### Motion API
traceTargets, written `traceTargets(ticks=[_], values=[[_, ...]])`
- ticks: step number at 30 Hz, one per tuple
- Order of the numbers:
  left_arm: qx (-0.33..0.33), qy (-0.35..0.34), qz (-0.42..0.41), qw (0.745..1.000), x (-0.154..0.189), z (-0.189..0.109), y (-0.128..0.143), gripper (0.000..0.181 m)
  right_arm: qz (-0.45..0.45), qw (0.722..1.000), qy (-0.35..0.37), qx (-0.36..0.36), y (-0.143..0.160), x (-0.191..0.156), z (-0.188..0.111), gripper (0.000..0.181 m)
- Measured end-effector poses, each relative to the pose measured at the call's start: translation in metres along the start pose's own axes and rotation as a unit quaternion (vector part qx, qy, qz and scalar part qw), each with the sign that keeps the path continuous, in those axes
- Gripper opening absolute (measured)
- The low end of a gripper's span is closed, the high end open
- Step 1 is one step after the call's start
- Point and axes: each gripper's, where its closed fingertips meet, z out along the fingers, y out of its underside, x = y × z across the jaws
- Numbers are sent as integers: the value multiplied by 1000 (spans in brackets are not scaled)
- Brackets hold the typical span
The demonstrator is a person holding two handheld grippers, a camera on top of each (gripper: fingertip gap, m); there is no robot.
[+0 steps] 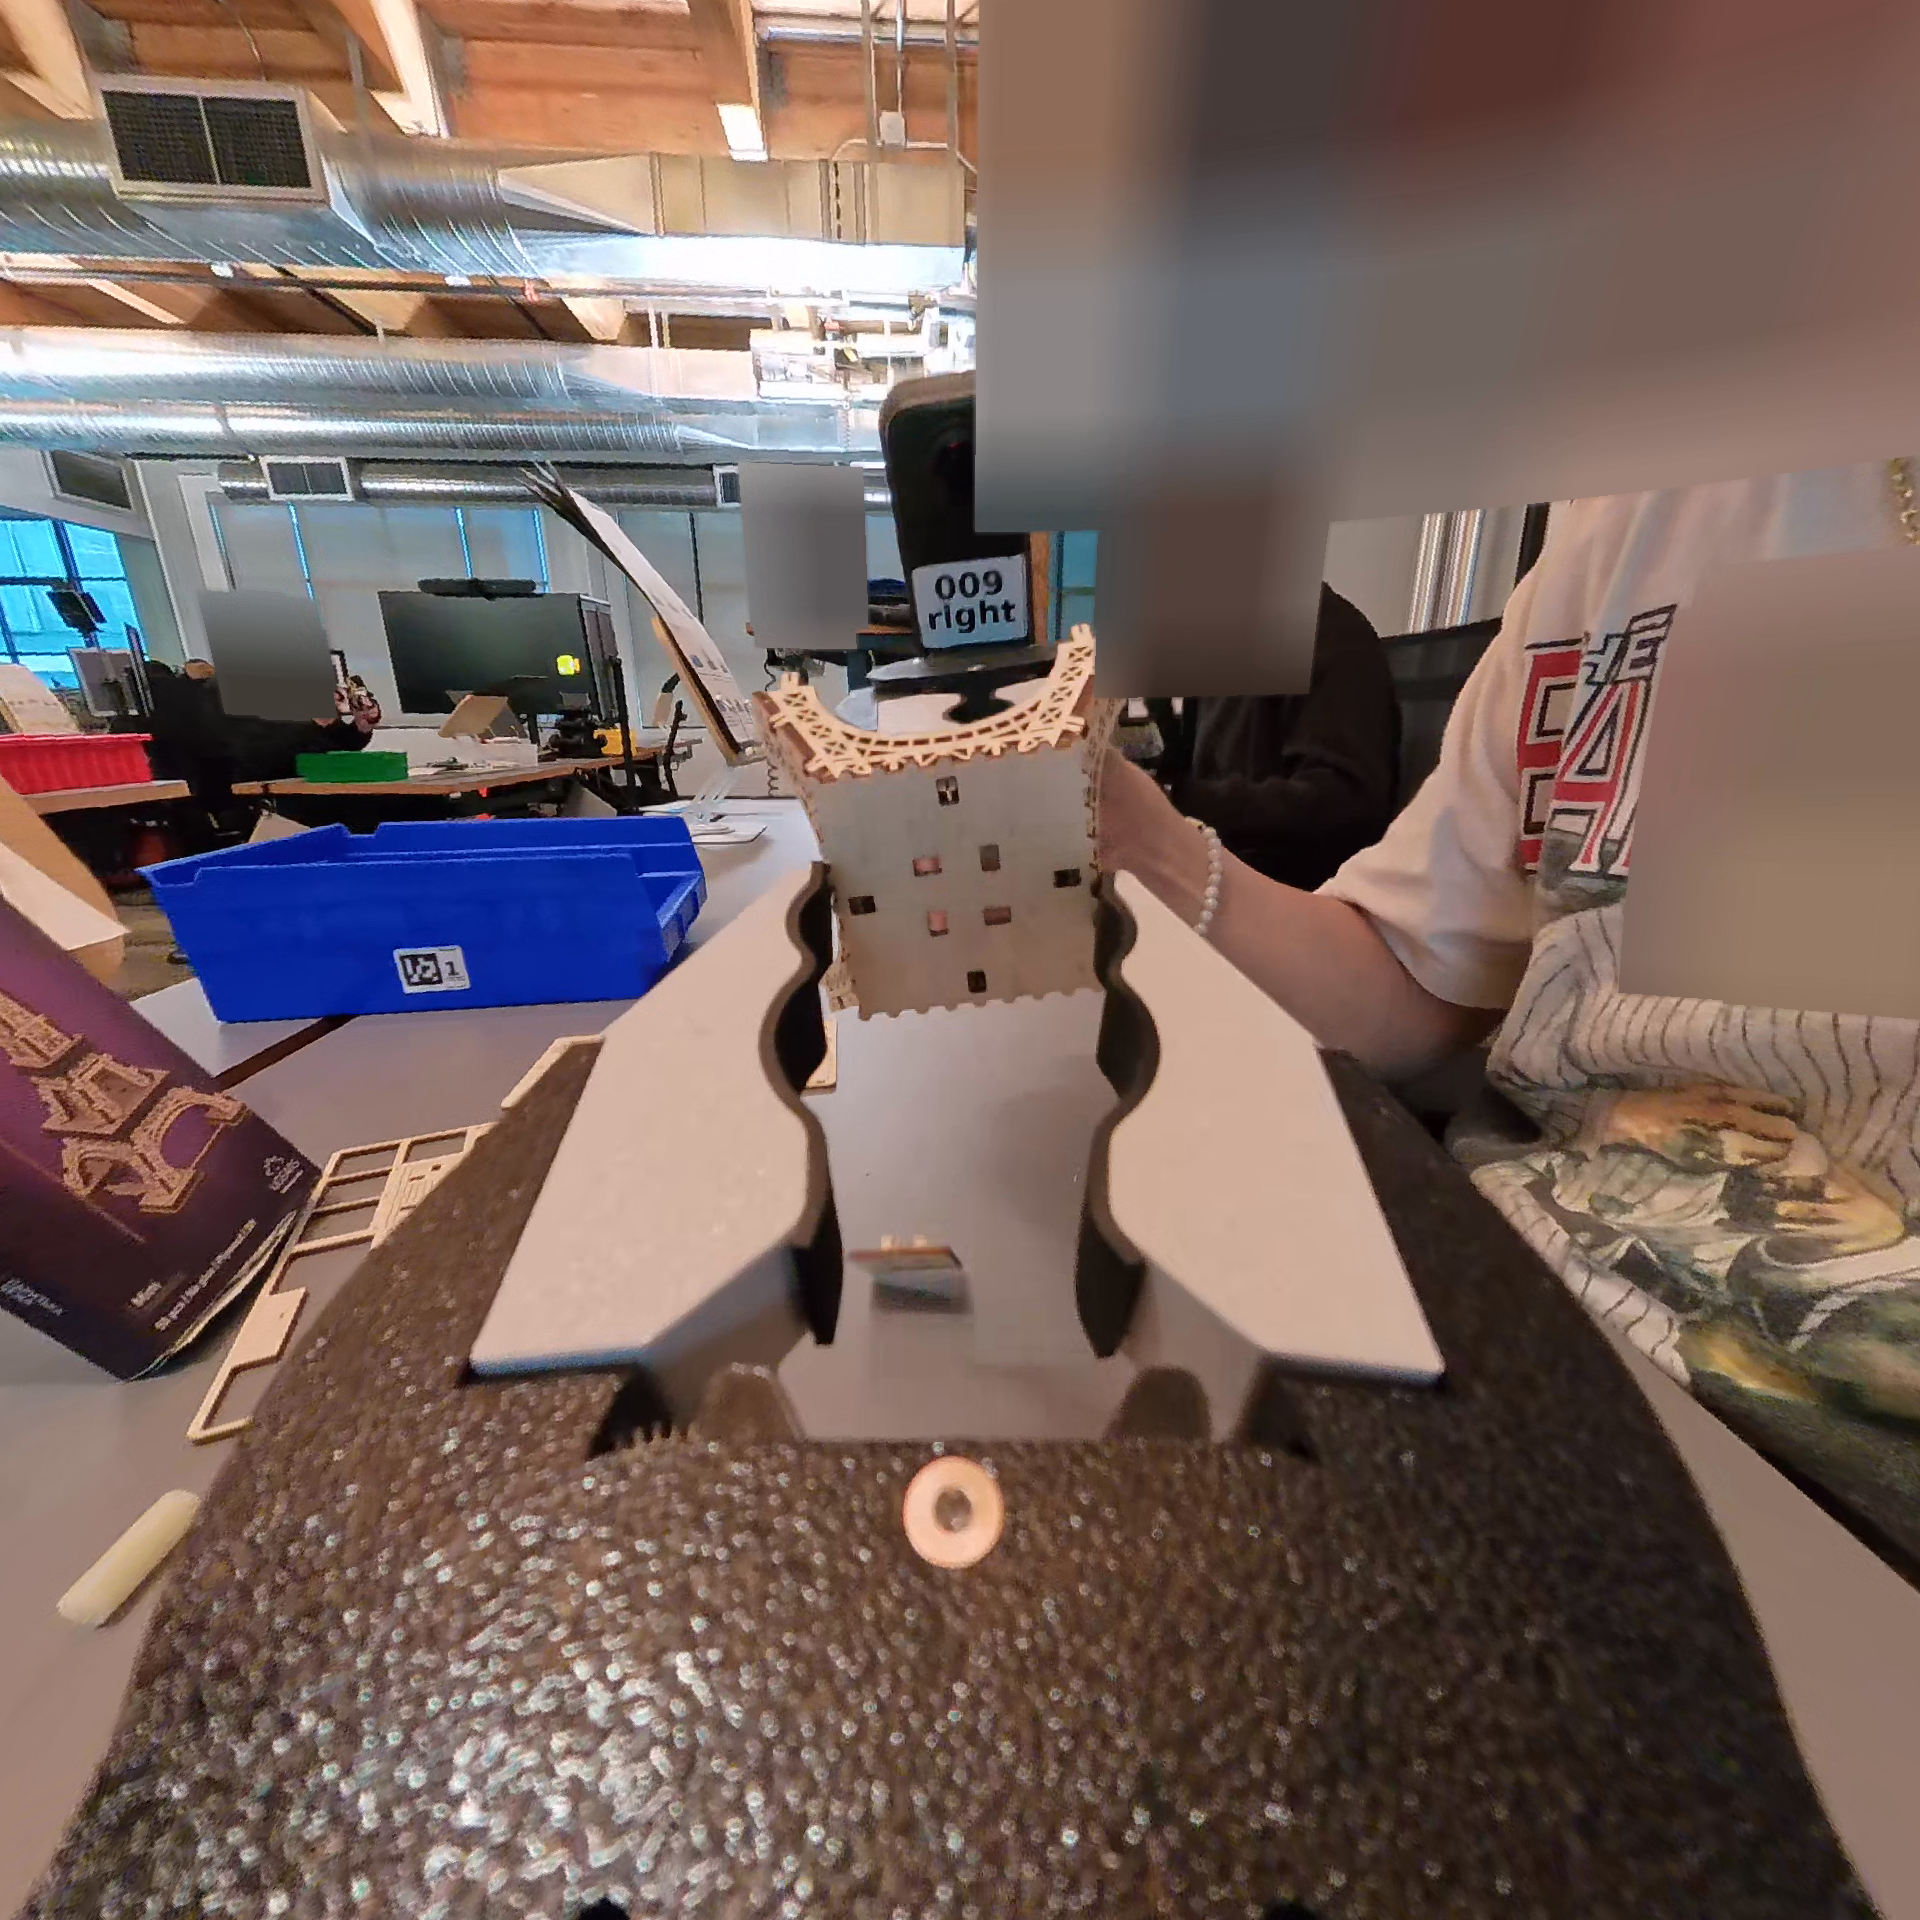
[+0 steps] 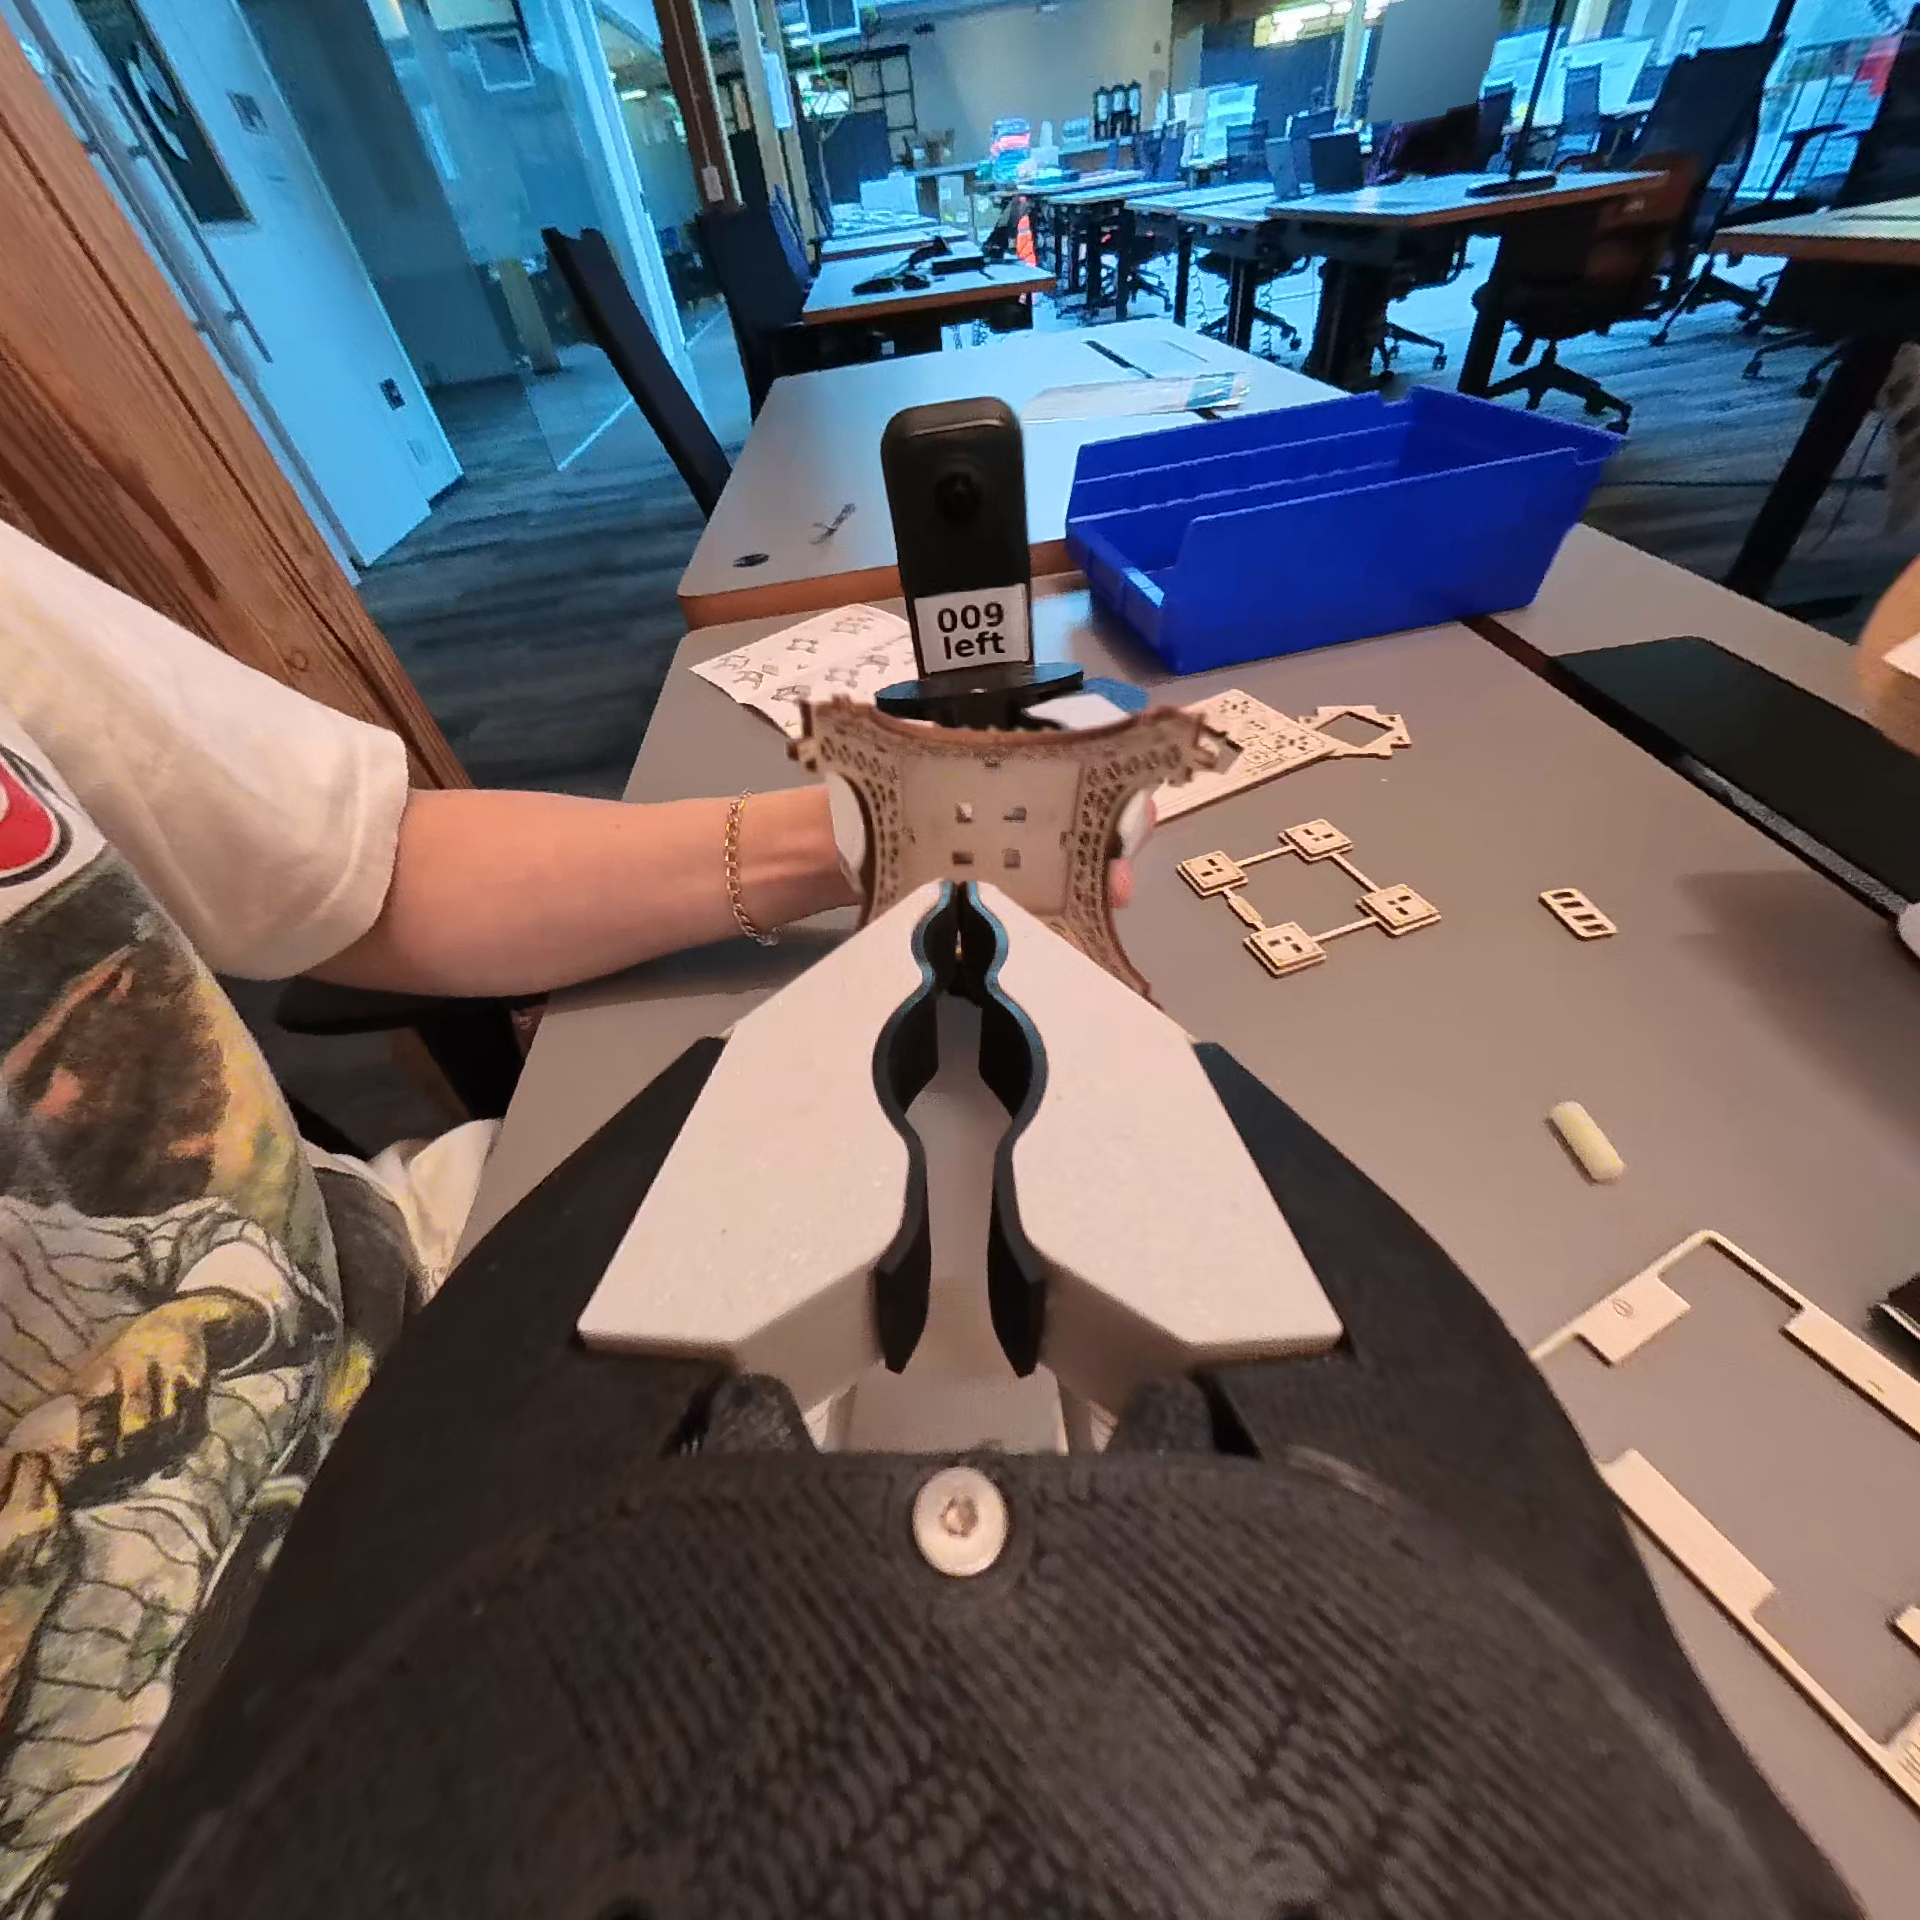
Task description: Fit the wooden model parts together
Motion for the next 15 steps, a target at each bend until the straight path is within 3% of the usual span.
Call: traceTargets(ticks=[4, 6, 10, 13, 15], values=[[1, -3, 6, 1000, 0, -2, -3, 49, 10, 997, 71, -16, 9, 34, -33, 0], [1, -11, 5, 1000, -4, -5, -4, 49, 30, 993, 95, -55, 31, 50, -49, 0], [-22, -23, 11, 999, -8, -8, 1, 49, 39, 986, 72, -148, 88, 51, -53, 0], [-94, -36, 26, 995, -12, -6, 20, 49, 33, 976, 85, -197, 121, 60, -57, 13], [-193, -54, 37, 979, -19, -6, 45, 49, 30, 971, 87, -219, 134, 63, -66, 20]])
